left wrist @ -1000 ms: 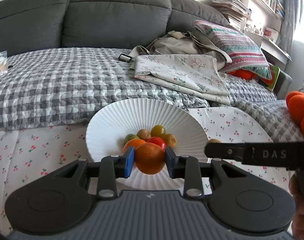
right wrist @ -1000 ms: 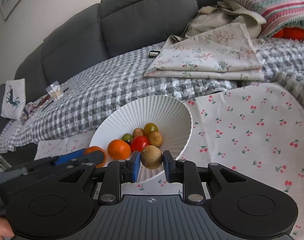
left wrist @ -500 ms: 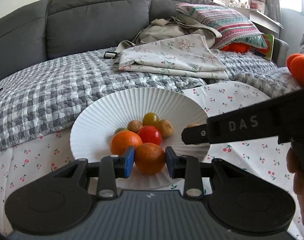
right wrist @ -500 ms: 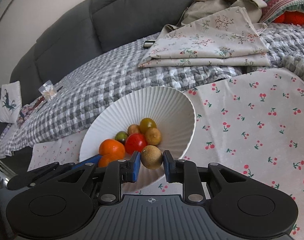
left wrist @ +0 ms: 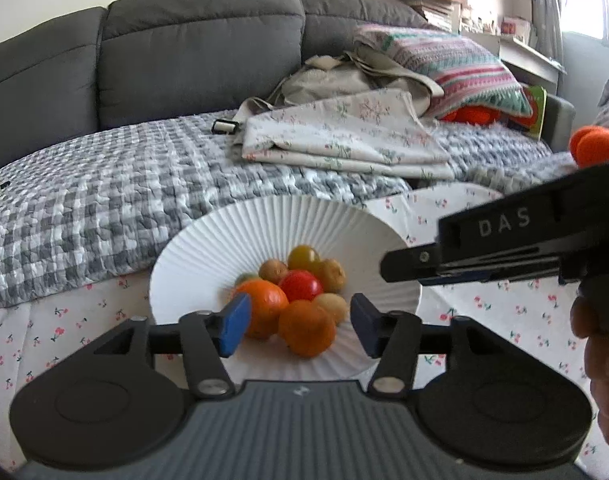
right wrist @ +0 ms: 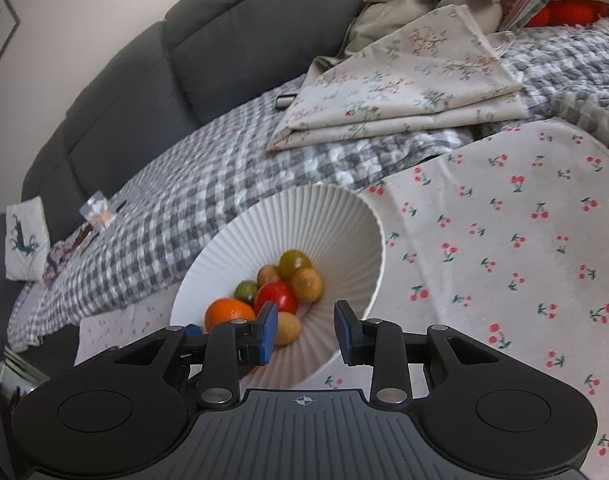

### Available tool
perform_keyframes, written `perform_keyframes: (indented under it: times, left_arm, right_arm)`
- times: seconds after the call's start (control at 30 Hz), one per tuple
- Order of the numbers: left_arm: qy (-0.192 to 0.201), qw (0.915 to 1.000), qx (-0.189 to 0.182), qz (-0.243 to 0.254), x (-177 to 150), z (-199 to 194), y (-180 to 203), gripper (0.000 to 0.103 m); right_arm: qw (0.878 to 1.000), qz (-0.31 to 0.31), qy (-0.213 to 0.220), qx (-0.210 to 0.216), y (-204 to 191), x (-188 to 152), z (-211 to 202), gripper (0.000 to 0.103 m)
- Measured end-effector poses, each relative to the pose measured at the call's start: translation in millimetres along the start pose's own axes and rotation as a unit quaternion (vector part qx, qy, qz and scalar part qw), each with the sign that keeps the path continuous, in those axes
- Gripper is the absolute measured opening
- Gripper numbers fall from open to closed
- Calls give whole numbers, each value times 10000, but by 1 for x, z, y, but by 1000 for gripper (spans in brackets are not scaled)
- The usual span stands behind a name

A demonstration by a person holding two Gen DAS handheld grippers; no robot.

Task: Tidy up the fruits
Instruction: 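Open both tools to drop the orange and kiwi into the bowl, then move both tools back to the last orange and green lime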

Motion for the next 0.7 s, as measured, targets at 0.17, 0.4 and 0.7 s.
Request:
perform_keyframes:
  times: [0.17,0.4,0.7]
  left_arm:
    - [92,9998,16,-163,6,-11,-9,60]
    - [131,9986,126,-496,9,-29,-31,62]
    - [79,9978,266,-595,8,-62,-49,68]
  right_arm:
    - [9999,131,61,-71,5,5,-9,35]
    - [9998,173,72,-102,4,6,-24,37]
    - [9997,30,192,114,-11,3,-57,47]
Point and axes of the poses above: each gripper's, at about its wrist camera, not at the fingertips, and z roughly the way its jaws point, y to its right, x to its top, the point moved 3 cm from there along z, roughly the way its jaws point, and after that the axes turned 1 degree about -z, right-handed, at the moved point
